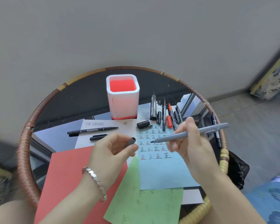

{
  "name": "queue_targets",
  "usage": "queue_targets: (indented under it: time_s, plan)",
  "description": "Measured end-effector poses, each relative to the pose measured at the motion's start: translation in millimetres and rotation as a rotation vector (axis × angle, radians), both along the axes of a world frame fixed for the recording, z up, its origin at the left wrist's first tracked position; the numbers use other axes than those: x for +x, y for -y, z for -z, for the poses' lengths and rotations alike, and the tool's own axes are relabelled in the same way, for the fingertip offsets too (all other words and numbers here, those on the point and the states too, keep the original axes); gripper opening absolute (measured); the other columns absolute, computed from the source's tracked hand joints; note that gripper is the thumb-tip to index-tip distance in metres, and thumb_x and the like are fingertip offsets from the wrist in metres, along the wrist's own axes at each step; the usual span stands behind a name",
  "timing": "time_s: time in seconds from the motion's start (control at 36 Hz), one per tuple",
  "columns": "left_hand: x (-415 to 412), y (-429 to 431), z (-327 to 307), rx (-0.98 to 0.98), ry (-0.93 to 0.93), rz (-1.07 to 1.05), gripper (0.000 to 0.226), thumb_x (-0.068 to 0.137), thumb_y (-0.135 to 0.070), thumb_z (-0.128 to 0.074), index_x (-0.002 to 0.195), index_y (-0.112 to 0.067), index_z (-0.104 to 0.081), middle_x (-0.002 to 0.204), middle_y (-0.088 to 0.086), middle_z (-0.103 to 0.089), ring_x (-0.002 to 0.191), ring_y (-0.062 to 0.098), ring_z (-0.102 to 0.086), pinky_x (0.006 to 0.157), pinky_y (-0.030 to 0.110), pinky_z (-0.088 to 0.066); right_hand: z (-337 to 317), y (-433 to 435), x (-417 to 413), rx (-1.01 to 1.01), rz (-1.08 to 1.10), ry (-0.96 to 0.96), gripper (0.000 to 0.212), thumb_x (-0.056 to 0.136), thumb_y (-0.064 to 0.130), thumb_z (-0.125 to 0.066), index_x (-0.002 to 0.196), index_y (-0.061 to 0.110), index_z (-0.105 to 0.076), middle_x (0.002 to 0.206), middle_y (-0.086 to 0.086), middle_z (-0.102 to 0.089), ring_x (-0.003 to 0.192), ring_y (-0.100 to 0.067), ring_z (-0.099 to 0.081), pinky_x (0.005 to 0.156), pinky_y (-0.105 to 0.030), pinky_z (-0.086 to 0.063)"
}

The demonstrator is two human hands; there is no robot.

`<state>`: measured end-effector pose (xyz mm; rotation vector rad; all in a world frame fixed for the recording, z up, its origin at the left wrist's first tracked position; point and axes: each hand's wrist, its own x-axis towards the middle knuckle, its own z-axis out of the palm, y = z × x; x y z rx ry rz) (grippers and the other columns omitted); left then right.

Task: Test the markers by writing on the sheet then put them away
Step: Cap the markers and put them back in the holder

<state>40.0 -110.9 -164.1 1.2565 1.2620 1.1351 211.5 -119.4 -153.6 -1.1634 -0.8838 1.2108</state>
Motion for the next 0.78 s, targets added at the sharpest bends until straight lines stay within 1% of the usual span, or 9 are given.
queue_targets:
  time_s: [0.11,0.19,0.25,0.33,0.47,0.56,0.69,0.75,0.78]
  plan:
    - [-4,3,1,-0.008,-0.002,0.014,0.019,0.07,0.003,-0.072,0.069,-0.015,-0.067,0.059,-0.009,-0.07,0.05,0.005,-0.062,0.053,0.01,-0.048,3,0,-8,-0.002,0.047,0.034,0.034,0.081,0.035,-0.049,0.06,0.008,-0.052,0.04,-0.001,-0.051,0.04,-0.012,-0.051,0.05,-0.021,-0.05]
    - [-5,6,2,0.0,-0.014,0.034,0.025,0.069,0.001,-0.073,0.062,-0.023,-0.07,0.061,-0.006,-0.071,0.053,0.008,-0.062,0.056,0.016,-0.052,2,1,-14,0.039,0.068,0.059,0.032,0.074,0.038,-0.051,0.062,0.008,-0.052,0.04,-0.003,-0.053,0.04,-0.011,-0.053,0.05,-0.021,-0.051]
    - [-6,7,3,0.0,-0.023,0.042,0.029,0.068,-0.001,-0.074,0.056,-0.027,-0.071,0.063,-0.006,-0.071,0.056,0.01,-0.063,0.059,0.021,-0.053,1,2,-16,0.063,0.083,0.094,0.033,0.073,0.039,-0.05,0.062,0.009,-0.052,0.04,-0.003,-0.055,0.041,-0.011,-0.053,0.052,-0.021,-0.051]
    - [-7,8,3,-0.002,-0.029,0.04,0.033,0.068,-0.002,-0.074,0.056,-0.032,-0.071,0.066,-0.006,-0.072,0.061,0.015,-0.064,0.063,0.025,-0.053,1,3,-16,0.083,0.098,0.131,0.033,0.074,0.04,-0.05,0.061,0.01,-0.053,0.04,-0.002,-0.056,0.042,-0.01,-0.054,0.054,-0.02,-0.05]
    - [-10,8,3,0.003,-0.034,0.03,0.033,0.068,-0.004,-0.075,0.058,-0.035,-0.071,0.069,-0.008,-0.072,0.067,0.021,-0.065,0.066,0.028,-0.053,2,3,-16,0.102,0.09,0.176,0.034,0.076,0.039,-0.049,0.062,0.008,-0.053,0.04,0.0,-0.056,0.042,-0.01,-0.054,0.053,-0.019,-0.05]
    - [-9,10,3,0.019,-0.04,0.034,0.034,0.067,-0.005,-0.075,0.059,-0.038,-0.071,0.068,-0.01,-0.072,0.065,0.017,-0.065,0.066,0.026,-0.053,3,4,-17,0.105,0.08,0.193,0.034,0.078,0.038,-0.049,0.063,0.007,-0.053,0.041,0.0,-0.056,0.043,-0.01,-0.054,0.054,-0.02,-0.05]
    - [-6,13,5,0.036,-0.043,0.062,0.033,0.067,-0.007,-0.075,0.062,-0.039,-0.072,0.067,-0.011,-0.072,0.06,0.007,-0.061,0.066,0.03,-0.052,4,5,-20,0.103,0.058,0.195,0.033,0.077,0.037,-0.049,0.063,0.007,-0.055,0.042,-0.003,-0.058,0.042,-0.009,-0.055,0.053,-0.018,-0.05]
    - [-4,14,6,0.072,-0.05,0.075,0.03,0.066,-0.007,-0.076,0.062,-0.037,-0.072,0.066,-0.011,-0.071,0.056,0.004,-0.057,0.061,0.025,-0.05,4,6,-23,0.107,0.035,0.194,0.033,0.077,0.035,-0.05,0.062,0.006,-0.054,0.041,-0.004,-0.058,0.041,-0.01,-0.055,0.051,-0.016,-0.048]
    - [-2,14,7,0.112,-0.073,0.079,0.029,0.066,-0.008,-0.077,0.062,-0.036,-0.072,0.065,-0.012,-0.07,0.055,0.001,-0.055,0.057,0.02,-0.048,5,7,-25,0.111,0.029,0.193,0.033,0.079,0.033,-0.05,0.062,0.005,-0.054,0.04,-0.004,-0.057,0.04,-0.01,-0.055,0.05,-0.016,-0.047]
